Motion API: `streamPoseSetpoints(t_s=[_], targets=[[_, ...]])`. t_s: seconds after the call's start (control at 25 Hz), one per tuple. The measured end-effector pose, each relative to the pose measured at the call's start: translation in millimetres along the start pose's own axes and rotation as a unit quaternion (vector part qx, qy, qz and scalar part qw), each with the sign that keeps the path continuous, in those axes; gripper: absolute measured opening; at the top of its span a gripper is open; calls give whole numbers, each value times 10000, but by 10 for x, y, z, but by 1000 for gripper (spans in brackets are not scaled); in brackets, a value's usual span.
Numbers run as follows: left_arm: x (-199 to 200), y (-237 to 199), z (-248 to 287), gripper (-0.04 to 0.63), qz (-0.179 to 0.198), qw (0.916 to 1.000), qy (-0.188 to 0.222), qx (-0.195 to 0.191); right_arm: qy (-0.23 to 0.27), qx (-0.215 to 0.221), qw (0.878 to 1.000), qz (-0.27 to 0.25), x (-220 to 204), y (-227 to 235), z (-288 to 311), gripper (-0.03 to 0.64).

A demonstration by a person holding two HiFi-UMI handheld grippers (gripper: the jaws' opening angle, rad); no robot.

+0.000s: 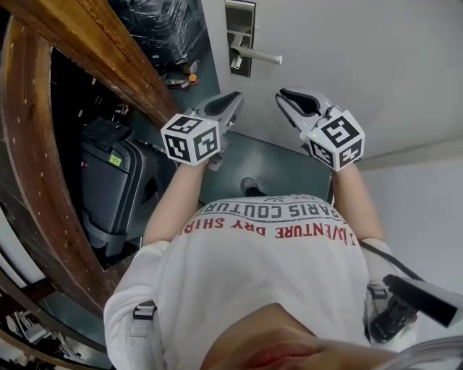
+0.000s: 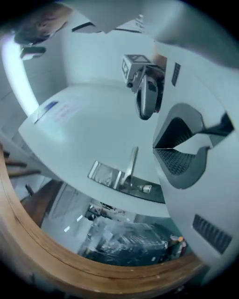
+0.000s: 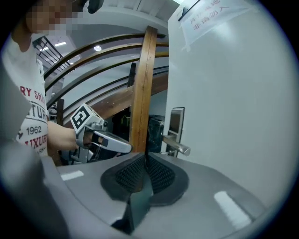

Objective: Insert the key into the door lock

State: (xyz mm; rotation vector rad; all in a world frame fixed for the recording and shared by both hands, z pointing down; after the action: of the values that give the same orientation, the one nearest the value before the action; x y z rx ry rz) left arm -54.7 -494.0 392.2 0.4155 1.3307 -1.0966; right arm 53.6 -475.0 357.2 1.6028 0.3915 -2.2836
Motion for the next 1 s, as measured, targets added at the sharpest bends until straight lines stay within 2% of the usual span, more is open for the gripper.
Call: streamPoseSetpoints(t_s=[0.04,0.08,0.24,0.36,0.52,0.64,0.84,1.0], targets=[[-4,176,-186,3,370,9993,-29,-109,-38,118,9999,77,-38,-208,-75,1],[-24,341,-380,3,636,9977,-55,-225,-84,240,9996,144,-83,-423,-155,2],[-144,868,-1085,3,1166,9915,-139,-566,8,523,9978,406,-195,-1198,-474,2],[-306,1214,-1417,3,1258,9888,-173,-787,260,595,9962,582,-112,-1601,-692,2],[-480,1618,-1919,2,1559,9849,-214,-722,415,633,9961,447,13,-2129,-981,2],[-682,1995,-2360,3,1651,9833,-183,-742,481,627,9958,463,-100,-2628,-1279,2],[-1536,2711,-3205,2,1527,9840,-364,-839,494,590,9960,444,-561,-3916,-1994,2],[-2350,3503,-4059,2,1580,9806,-554,-1024,419,346,9958,740,-1062,-4995,-2659,2]])
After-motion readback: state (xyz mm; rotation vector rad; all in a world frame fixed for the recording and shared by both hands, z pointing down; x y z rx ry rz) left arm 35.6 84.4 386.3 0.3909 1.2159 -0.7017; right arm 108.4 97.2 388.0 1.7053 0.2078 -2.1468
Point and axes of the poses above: the fingertips, and each gripper's own axes: z forward along the fingers, y to its right, x out of its top, the point moved 2 cm from there along -z, backward along the fingers, and after that the axes turned 13 degrees about x, right-handed, at the moved point
